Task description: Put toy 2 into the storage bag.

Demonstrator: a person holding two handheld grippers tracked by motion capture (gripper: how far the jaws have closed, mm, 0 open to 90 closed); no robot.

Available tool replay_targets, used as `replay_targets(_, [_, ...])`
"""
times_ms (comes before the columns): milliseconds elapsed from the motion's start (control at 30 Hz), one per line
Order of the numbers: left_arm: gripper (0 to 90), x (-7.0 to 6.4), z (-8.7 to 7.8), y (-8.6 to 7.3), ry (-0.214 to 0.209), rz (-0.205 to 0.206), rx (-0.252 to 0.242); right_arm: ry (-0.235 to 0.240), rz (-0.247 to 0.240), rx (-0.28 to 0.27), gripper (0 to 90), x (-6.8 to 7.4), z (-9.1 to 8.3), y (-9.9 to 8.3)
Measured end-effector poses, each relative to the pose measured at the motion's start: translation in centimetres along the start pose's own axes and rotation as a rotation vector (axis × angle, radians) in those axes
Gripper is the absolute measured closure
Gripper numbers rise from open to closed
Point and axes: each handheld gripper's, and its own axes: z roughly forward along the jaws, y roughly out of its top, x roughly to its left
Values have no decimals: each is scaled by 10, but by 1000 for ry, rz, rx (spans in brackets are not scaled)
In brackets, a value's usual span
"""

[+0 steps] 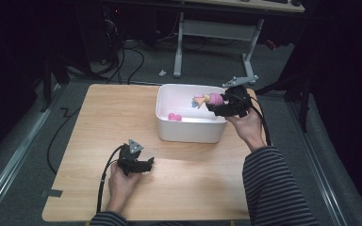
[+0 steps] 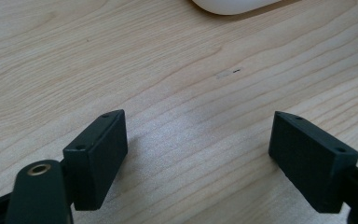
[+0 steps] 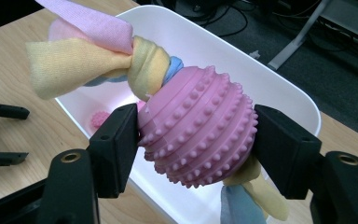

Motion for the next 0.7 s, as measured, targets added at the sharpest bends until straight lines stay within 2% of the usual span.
replay_targets(333, [198, 0, 0, 0, 1, 1, 0, 18, 25, 18, 339, 0, 23, 2])
replay_targets(700, [199, 0, 0, 0, 1, 0, 2, 58, 11, 70, 338, 8, 43, -2])
